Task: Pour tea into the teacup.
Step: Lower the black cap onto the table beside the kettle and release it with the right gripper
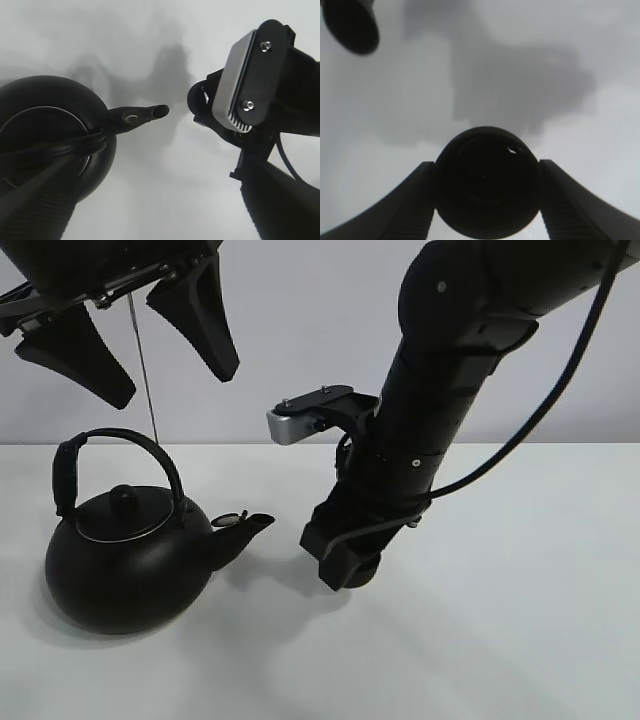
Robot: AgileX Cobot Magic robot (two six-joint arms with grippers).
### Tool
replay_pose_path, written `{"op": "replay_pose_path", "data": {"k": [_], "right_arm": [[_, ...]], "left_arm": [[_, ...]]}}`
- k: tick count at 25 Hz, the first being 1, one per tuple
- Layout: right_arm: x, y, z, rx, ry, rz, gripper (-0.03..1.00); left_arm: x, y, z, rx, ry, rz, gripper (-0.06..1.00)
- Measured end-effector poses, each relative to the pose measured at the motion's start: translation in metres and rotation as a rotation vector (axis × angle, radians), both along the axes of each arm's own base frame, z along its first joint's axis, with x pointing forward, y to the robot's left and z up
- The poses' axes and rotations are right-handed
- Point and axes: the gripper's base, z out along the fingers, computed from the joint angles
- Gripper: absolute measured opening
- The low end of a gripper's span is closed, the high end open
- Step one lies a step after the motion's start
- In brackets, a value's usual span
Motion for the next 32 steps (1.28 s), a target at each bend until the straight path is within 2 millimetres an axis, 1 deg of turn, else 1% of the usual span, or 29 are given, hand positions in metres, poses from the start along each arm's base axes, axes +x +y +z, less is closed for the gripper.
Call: {"op": "replay_pose_path", "data": {"k": [5, 8, 17, 32], "right_arm": [[0.013, 0.017, 0.006, 0.022, -0.031, 0.006, 0.4], [0.017, 0.023, 0.003, 0.01, -0.024, 0.017, 0.4], [0.017, 0.025, -0.015, -0.03, 0.01, 0.033, 0.4], [0.018, 0.025, -0.016, -0.03, 0.001, 0.018, 0.4]], "left_arm": [[0.0, 0.0, 0.0, 0.0, 0.0, 0.0, 0.64], [0.0, 0.0, 0.0, 0.0, 0.0, 0.0, 0.64], [0.0, 0.0, 0.0, -0.002, -0.005, 0.002, 0.64], [0.001, 0.0, 0.0, -0.003, -0.006, 0.002, 0.64]]}}
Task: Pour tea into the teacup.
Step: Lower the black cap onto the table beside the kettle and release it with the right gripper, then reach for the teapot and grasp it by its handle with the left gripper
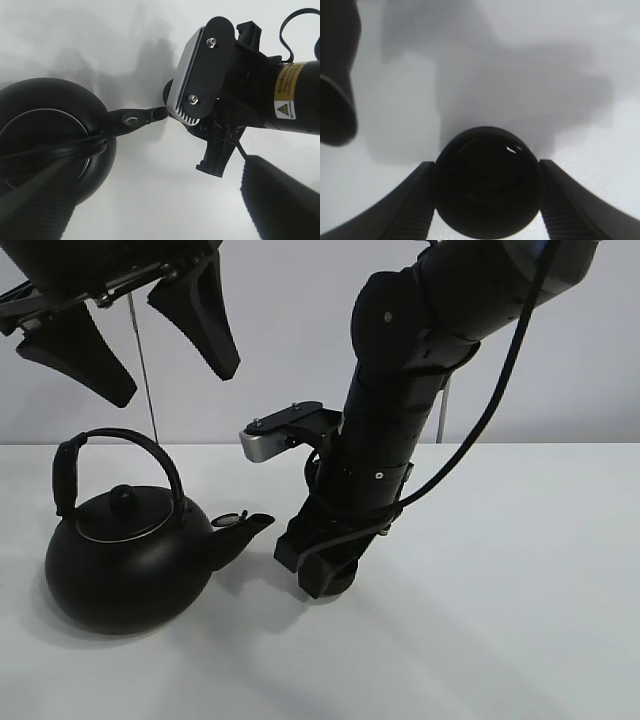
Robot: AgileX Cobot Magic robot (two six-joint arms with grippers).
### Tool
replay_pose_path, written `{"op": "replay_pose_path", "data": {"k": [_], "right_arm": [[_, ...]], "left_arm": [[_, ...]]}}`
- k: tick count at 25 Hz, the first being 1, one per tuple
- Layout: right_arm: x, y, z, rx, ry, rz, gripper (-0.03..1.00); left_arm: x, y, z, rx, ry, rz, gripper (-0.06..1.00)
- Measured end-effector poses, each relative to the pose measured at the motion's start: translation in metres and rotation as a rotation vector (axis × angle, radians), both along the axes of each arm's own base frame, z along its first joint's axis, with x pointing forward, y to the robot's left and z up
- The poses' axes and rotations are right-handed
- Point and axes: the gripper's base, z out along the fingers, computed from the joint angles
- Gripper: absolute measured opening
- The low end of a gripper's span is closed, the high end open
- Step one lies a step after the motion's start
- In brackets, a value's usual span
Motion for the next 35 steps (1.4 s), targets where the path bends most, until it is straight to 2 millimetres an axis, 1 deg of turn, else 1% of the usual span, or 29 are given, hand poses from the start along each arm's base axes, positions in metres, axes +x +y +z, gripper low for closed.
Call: {"op": "replay_pose_path", "data": {"k": [14, 22, 24, 25, 27, 29, 31, 35], "right_arm": [[0.0, 0.0, 0.0, 0.001, 0.0, -0.006, 0.41], [0.0, 0.0, 0.0, -0.001, 0.008, -0.021, 0.53], [-0.002, -0.001, 0.0, -0.007, 0.025, -0.041, 0.59], [-0.002, -0.002, 0.001, -0.014, 0.031, -0.05, 0.62], [-0.003, -0.005, 0.009, -0.027, 0.033, -0.073, 0.65], [-0.001, -0.015, 0.022, -0.025, 0.03, -0.13, 0.67], [0.004, -0.032, 0.037, -0.009, 0.031, -0.224, 0.67], [0.013, -0.079, 0.076, 0.08, 0.055, -0.464, 0.67]], "left_arm": [[0.0, 0.0, 0.0, 0.0, 0.0, 0.0, 0.64], [0.0, 0.0, 0.0, 0.0, 0.0, 0.0, 0.64], [0.0, 0.0, 0.0, 0.0, 0.0, 0.0, 0.64], [0.0, 0.0, 0.0, 0.0, 0.0, 0.0, 0.64], [0.0, 0.0, 0.0, 0.0, 0.0, 0.0, 0.64], [0.0, 0.0, 0.0, 0.0, 0.0, 0.0, 0.64], [0.0, 0.0, 0.0, 0.0, 0.0, 0.0, 0.64], [0.0, 0.0, 0.0, 0.0, 0.0, 0.0, 0.64]]}}
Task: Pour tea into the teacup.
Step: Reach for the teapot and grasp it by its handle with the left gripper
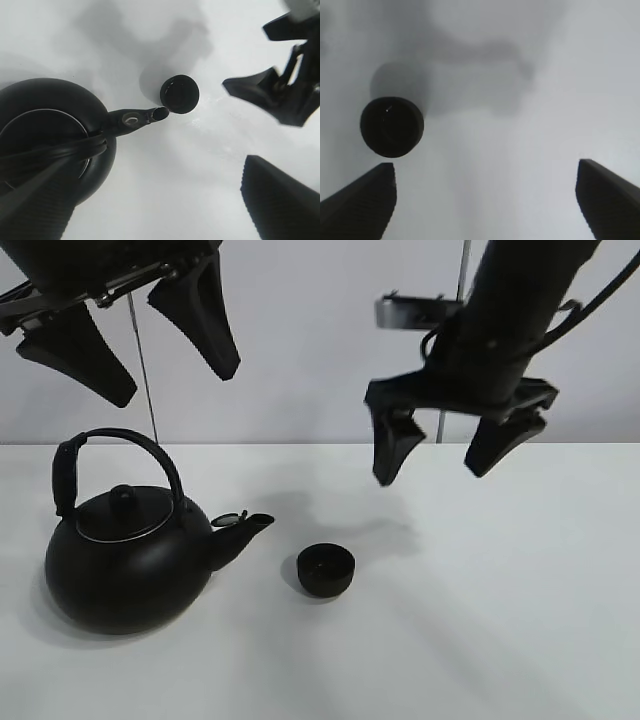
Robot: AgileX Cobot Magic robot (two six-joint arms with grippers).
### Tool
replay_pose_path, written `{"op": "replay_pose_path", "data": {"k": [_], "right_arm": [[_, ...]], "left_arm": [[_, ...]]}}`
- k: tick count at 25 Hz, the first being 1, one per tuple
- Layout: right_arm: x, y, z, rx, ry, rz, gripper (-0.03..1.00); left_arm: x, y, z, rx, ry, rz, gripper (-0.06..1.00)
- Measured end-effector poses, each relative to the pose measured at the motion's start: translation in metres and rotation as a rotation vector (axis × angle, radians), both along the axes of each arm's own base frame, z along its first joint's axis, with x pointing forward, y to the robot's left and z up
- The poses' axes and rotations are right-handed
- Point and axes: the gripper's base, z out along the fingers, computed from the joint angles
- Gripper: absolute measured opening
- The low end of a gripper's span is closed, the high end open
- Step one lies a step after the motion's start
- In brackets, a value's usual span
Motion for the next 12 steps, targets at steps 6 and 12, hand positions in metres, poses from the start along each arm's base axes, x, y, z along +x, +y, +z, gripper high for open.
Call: {"op": "replay_pose_path", "data": {"k": [6, 12], "right_arm": [[-0.007, -0.045, 0.066, 0.239, -0.049, -0.246, 0.67], [-0.015, -0.053, 0.08, 0.262, -0.04, -0.283, 0.67]], "left_arm": [[0.0, 0.0, 0.0, 0.0, 0.0, 0.0, 0.64], [0.0, 0.0, 0.0, 0.0, 0.0, 0.0, 0.64]]}}
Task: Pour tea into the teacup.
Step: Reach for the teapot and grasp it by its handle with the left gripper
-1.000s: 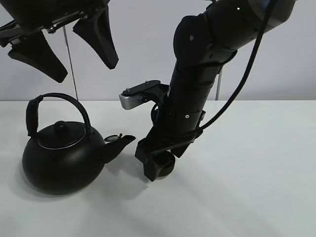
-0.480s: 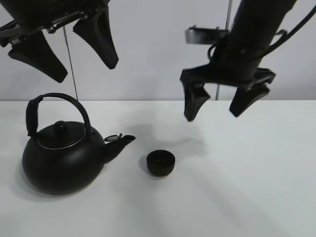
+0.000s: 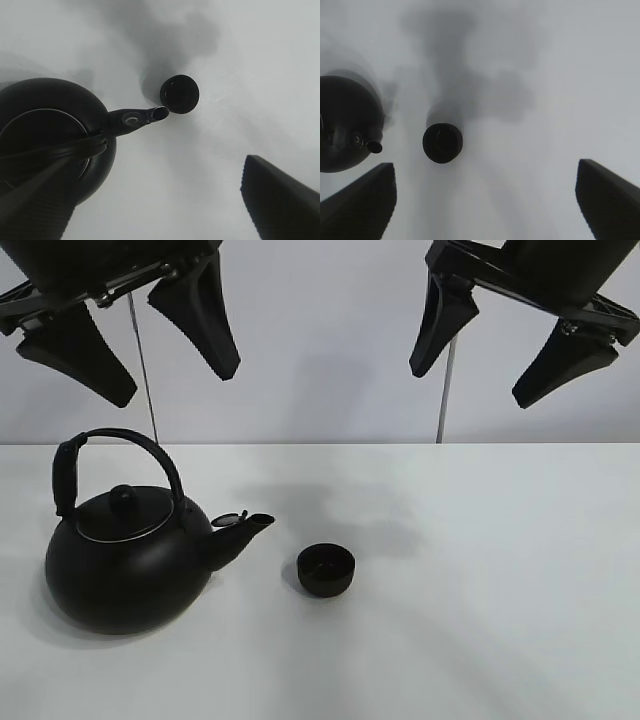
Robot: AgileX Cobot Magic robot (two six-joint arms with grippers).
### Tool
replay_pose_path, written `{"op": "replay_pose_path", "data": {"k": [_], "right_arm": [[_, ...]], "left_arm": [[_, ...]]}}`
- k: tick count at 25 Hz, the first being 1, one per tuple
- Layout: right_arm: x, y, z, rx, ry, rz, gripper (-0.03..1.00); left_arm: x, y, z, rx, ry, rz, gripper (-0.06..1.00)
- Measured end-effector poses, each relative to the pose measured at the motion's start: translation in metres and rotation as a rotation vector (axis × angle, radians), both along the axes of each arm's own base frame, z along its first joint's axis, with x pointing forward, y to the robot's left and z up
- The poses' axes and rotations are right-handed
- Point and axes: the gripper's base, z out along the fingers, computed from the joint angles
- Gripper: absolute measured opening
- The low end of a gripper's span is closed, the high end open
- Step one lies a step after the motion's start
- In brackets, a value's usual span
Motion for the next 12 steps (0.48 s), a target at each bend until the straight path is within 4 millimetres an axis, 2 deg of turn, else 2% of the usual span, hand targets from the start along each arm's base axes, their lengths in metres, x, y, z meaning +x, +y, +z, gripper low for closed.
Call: {"op": "replay_pose_path", "data": {"k": [12], "right_arm": [[-0.0001, -0.0003, -0.0002, 0.003, 0.008, -0.017, 0.67]], "left_arm": [[0.0003, -0.0001, 0.0001, -0.001, -0.003, 0.001, 0.64]]}}
